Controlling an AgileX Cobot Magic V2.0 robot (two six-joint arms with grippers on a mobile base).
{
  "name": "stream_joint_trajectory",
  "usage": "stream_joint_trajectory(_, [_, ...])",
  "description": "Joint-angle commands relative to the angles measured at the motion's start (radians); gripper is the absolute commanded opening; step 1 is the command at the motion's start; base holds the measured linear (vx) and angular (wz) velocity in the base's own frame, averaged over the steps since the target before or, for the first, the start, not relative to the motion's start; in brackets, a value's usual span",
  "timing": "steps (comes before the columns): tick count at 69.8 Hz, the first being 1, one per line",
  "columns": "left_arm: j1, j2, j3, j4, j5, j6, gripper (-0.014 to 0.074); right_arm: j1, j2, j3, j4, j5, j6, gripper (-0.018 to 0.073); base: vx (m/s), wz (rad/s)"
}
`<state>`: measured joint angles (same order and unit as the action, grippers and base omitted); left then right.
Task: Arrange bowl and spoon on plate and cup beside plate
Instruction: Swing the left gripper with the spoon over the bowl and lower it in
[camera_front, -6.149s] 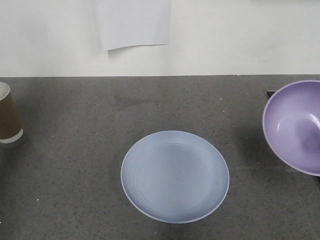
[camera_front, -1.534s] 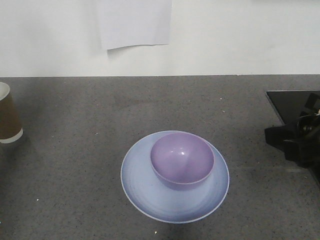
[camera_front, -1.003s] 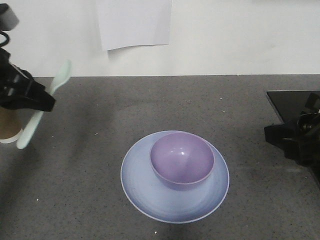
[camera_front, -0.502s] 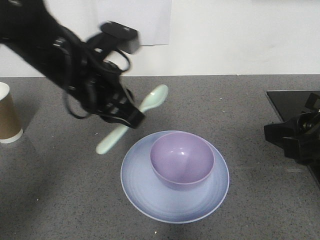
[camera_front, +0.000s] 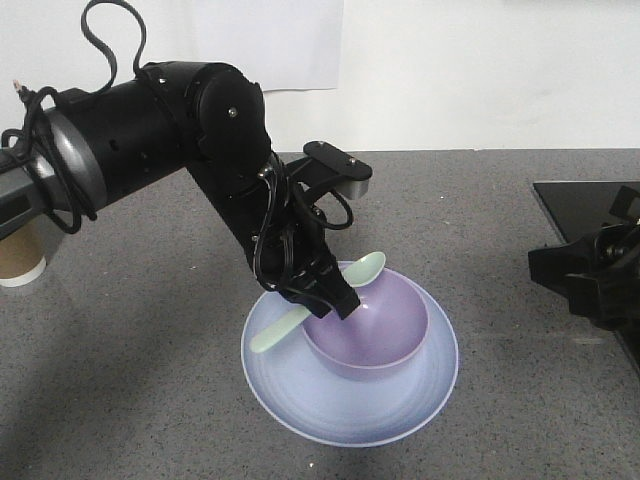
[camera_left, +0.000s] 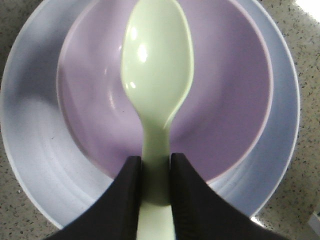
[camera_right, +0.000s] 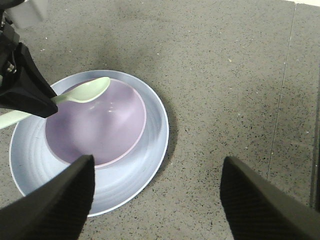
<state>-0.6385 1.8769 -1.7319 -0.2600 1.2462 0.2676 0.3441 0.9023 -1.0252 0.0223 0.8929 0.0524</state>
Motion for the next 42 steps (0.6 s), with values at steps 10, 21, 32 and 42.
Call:
stream_joint_trajectory(10, [-0.006, -0.035, -0.036, -0.024, 0.005, -0.01, 0.0033, -0.003, -0.008, -0.027, -0.002, -0.065, 0.0, 0.0506, 0.0, 0.0])
stream_joint_trajectory(21, [-0.006, -0.013, -0.036, -0.028, 0.005, -0.01, 0.0076, -0.003, -0.008, -0.027, -0.002, -0.065, 0.0, 0.0506, 0.0, 0.0])
stream_joint_trajectory(32, [-0.006, -0.004, -0.037, -0.031, 0.005, -0.01, 0.0124, -0.003, -0.008, -0.027, -0.001, -0.065, 0.0, 0.0506, 0.0, 0.0])
stream_joint_trajectory(42, [-0.006, -0.004, -0.037, -0.032, 0.005, -0.01, 0.0176, -0.003, -0.008, -0.027, -0.001, -0.065, 0.0, 0.0506, 0.0, 0.0])
